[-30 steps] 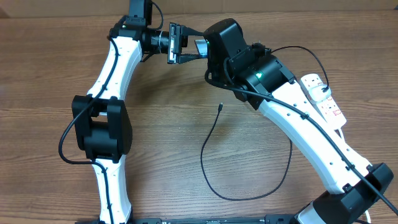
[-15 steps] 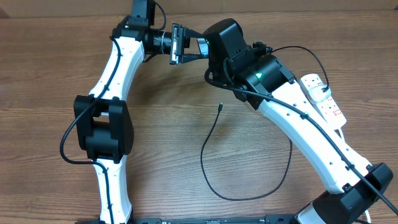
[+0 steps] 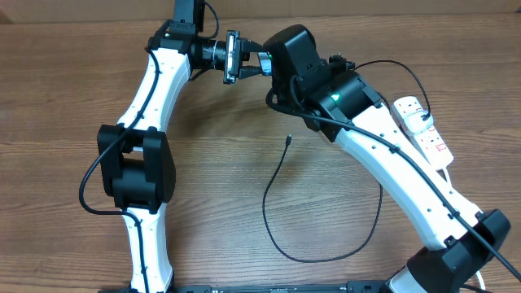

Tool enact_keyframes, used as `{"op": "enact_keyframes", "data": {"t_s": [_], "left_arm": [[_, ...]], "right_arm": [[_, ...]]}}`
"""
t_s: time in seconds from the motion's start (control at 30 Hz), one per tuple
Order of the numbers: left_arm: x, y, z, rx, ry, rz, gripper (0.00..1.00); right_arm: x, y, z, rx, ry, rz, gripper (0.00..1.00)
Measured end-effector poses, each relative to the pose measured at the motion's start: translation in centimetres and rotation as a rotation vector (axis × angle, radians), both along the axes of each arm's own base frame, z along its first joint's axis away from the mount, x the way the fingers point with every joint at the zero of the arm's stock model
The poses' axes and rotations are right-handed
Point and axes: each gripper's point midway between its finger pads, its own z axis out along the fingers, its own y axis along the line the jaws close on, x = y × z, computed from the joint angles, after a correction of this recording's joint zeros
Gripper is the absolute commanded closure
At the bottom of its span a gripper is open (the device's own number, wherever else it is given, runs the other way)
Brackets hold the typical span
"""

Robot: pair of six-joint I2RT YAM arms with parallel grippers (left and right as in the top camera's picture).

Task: Plug charger to phone and switch on socket
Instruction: 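Hold the phone upright between both grippers above the table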

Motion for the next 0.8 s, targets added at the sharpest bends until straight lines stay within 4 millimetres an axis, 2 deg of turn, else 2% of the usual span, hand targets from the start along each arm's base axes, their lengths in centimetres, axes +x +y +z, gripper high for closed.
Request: {"op": "enact_keyframes", "data": {"t_s": [0.2, 0.27, 0.4, 0.6, 0.73, 0.8], "left_arm": [[0.06, 0.00, -0.09, 0.005, -0.001, 0.004, 0.78], [0.06, 0.00, -0.10, 0.006, -0.001, 0.004, 0.83], [0.06, 0.00, -0.11, 0.006, -0.001, 0.004, 0.86], [0.13, 0.01, -0.07, 0.003, -0.025, 0.004, 0.96], [0.13, 0.01, -0.07, 0.001, -0.039, 0.003, 0.96], [0.12, -0.01, -0.07, 0.001, -0.039, 0.002, 0.96]], "right_arm": [[0.21, 0.10, -0.11, 0.000, -0.003, -0.002, 0.96], [0.22, 0.08, -0.10, 0.000, -0.004, -0.003, 0.96], [0.36, 0.06, 0.03, 0.001, -0.011, -0.006, 0.96], [0.53, 0.16, 0.22, 0.012, -0.020, -0.011, 0.96], [0.57, 0.16, 0.25, 0.015, -0.021, -0.012, 0.92], [0.60, 0.15, 0.27, 0.014, -0.022, -0.011, 0.87]]}}
